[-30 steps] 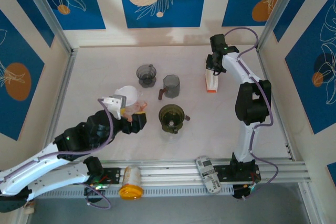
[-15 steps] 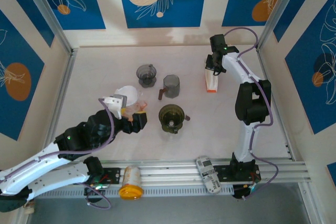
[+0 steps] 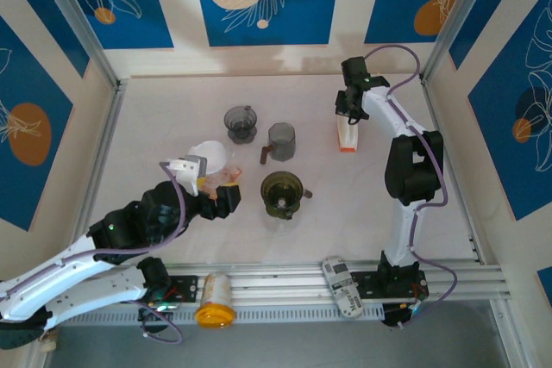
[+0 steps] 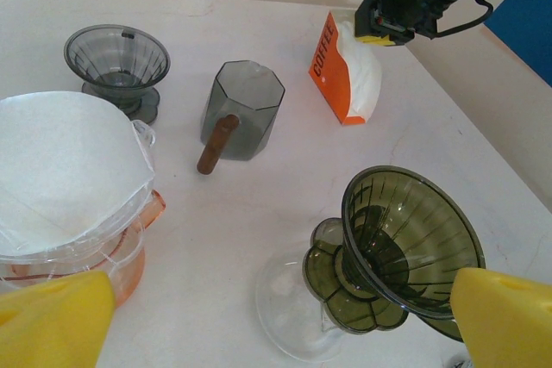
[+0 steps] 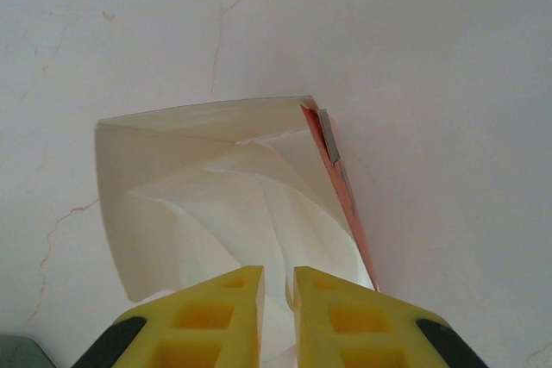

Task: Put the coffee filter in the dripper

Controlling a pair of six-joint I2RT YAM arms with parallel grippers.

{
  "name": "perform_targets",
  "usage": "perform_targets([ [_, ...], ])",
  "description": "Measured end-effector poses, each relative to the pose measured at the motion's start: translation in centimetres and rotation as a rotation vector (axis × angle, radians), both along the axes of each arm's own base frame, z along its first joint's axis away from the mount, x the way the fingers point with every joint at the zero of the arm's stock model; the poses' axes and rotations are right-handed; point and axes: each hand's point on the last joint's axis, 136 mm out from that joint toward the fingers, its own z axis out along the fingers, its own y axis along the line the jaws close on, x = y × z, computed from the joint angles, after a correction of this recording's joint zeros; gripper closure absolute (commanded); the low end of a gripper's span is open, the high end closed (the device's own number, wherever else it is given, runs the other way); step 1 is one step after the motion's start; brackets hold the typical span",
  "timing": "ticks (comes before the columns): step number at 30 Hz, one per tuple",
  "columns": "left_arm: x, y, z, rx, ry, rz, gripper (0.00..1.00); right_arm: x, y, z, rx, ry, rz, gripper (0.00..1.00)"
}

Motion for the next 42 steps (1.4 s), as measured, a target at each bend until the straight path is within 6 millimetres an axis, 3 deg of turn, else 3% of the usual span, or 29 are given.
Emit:
perform_targets([
  [7,0.0,0.2,0.2,-0.004,-0.006,0.007,0.0,0.2,0.1,-0.4,-0.004,0.006,0.007,1.0],
  [17,0.1,0.2,0.2,-0.003,-0.007,0.009,0.0,-0.1,0.0,0.3,-0.003,-0.019,0.005,1.0],
  [27,-0.1,0.5,0.6,-0.018,-0.015,0.01,0.0,-2.6,-0.1,6.8,0.024,-0.149,0.005,1.0],
  [33,-0.3,1.1,0.8,-0.028,-0.021,0.019,0.0,-5.7,0.4,9.6,0.046,-0.21,0.016,1.0],
  [42,-0.5,1.6,0.4,-0.014,-0.008,0.026,0.0,-13.3,5.5,16.5,0.131,-0.359,0.187,1.0],
])
